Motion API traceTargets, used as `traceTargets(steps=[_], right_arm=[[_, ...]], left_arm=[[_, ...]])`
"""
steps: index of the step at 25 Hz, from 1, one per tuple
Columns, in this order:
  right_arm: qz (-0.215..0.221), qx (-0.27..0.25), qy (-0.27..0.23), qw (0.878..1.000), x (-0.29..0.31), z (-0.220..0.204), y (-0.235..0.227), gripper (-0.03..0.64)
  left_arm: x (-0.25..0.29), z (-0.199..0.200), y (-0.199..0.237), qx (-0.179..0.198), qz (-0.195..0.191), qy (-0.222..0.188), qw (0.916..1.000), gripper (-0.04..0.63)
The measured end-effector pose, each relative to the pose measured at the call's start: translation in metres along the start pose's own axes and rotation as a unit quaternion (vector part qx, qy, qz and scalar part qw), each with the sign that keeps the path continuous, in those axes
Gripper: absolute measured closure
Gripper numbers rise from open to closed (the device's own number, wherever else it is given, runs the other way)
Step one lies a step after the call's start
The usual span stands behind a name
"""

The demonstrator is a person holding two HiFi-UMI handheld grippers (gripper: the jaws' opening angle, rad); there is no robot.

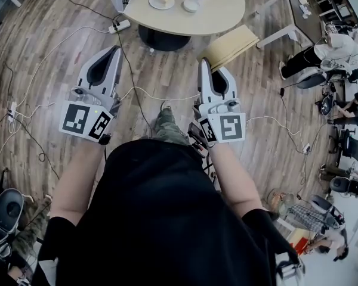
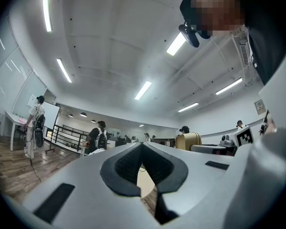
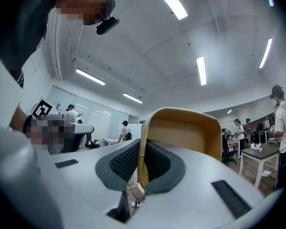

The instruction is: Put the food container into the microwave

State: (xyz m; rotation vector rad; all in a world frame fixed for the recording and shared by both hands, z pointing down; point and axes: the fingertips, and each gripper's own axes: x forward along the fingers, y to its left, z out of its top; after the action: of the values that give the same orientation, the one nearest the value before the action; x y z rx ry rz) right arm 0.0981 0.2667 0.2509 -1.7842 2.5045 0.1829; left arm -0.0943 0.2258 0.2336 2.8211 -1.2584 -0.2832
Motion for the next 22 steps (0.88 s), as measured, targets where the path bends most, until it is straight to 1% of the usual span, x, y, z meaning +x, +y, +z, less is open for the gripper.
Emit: traceTargets(steps=[11, 22], right_arm=[[0.004, 0.006, 0.009, 1.000, 0.044, -0.014, -0.039, 0.584], [0.024, 0.012, 0.014, 1.000, 0.100, -0.031, -0.068, 0.584]], left_arm=[[0.047, -0.013, 0.020, -0.005, 0.012, 0.009, 0.9999, 0.575], [0.094, -0.023, 0.048, 0.000, 0.027, 0.016, 0.9995, 0.577]])
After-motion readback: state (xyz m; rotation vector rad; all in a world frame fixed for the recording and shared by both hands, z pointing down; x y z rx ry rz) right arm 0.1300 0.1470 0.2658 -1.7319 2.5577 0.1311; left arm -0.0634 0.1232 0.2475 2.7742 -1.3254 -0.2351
